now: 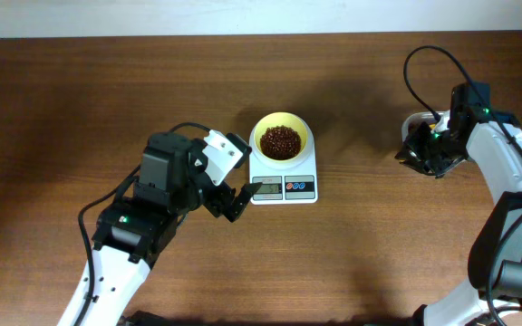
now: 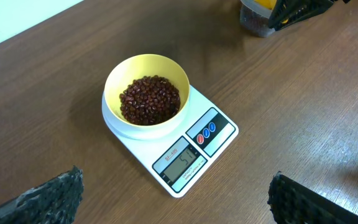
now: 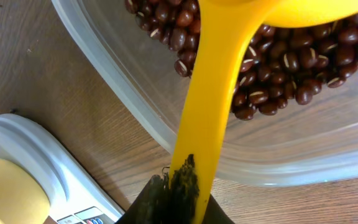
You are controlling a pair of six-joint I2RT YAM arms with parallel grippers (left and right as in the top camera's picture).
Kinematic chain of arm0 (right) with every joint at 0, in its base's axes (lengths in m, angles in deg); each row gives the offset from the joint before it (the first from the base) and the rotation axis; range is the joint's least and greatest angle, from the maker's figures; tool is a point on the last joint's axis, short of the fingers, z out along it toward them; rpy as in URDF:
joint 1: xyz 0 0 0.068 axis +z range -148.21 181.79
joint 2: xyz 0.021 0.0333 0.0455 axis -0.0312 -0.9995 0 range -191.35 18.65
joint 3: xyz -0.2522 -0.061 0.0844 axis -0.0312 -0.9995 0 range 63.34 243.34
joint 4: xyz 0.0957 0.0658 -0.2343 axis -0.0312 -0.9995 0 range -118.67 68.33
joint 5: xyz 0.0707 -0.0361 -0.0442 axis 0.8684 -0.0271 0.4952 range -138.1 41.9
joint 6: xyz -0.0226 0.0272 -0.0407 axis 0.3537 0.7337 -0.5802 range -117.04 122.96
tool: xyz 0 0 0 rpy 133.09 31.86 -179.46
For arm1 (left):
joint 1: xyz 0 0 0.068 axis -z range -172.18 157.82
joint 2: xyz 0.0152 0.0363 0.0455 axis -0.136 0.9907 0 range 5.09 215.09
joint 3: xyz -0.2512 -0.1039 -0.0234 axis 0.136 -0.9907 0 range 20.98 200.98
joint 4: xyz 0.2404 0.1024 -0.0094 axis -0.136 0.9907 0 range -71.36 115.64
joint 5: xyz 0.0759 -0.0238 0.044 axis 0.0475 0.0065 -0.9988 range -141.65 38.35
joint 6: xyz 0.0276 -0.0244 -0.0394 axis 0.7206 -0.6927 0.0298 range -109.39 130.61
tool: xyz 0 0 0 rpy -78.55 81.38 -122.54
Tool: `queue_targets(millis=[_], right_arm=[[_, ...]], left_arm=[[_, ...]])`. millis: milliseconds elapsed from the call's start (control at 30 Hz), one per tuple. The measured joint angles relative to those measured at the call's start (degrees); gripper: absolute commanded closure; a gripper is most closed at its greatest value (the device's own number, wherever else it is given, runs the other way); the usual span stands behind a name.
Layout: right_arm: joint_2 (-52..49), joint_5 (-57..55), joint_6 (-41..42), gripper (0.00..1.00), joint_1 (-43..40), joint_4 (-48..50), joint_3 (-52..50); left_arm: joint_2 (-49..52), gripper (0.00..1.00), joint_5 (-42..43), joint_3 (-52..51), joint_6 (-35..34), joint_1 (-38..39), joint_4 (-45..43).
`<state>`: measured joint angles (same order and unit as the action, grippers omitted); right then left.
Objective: Scoop item into bowl and weigh 50g on scale
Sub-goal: 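Drag the scoop through the beans in the tub to fill it, then tilt the scoop up and lift it out of the tub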
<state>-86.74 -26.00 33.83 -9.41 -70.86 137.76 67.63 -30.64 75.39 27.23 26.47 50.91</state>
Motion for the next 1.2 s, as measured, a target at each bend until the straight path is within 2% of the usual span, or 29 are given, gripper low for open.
queue_targets(millis=[167, 367, 400, 467, 733, 800, 867, 1100, 1133, 1200], right_arm=[[0.0, 0.8, -0.1, 0.96, 0.0, 0.0, 0.0], [2.6, 1.0, 0.0, 0.96, 0.0, 0.0, -0.1], [3.0, 1.0, 0.0, 0.9, 0.0, -0.1, -0.1], [3.5, 1.0, 0.0, 0.86, 0.0, -0.5, -0.1], [3.6, 1.0, 0.0, 0.92, 0.0, -1.3, -0.1], [3.6, 1.0, 0.0, 0.91, 0.0, -1.3, -0.1], [3.6, 1.0, 0.2, 0.79, 0.0, -1.3, -0.1], [3.6, 1.0, 0.0, 0.8, 0.0, -1.3, 0.3], [3.6, 1.0, 0.0, 0.85, 0.0, -1.4, 0.6], [3.6, 0.9, -0.1, 0.87, 0.0, -1.4, 1.2]], left_arm=[[0.0, 0.01, 0.0, 0.0, 0.0, 0.0, 0.0], [0.0, 0.01, 0.0, 0.0, 0.0, 0.0, 0.0], [0.0, 0.01, 0.0, 0.0, 0.0, 0.0, 0.0], [0.0, 0.01, 0.0, 0.0, 0.0, 0.0, 0.0], [0.0, 0.01, 0.0, 0.0, 0.0, 0.0, 0.0], [0.0, 0.01, 0.0, 0.0, 0.0, 0.0, 0.0], [0.0, 0.01, 0.0, 0.0, 0.0, 0.0, 0.0], [0.0, 0.01, 0.0, 0.0, 0.0, 0.0, 0.0], [0.0, 0.01, 0.0, 0.0, 0.0, 0.0, 0.0], [0.0, 0.01, 0.0, 0.0, 0.0, 0.0, 0.0]])
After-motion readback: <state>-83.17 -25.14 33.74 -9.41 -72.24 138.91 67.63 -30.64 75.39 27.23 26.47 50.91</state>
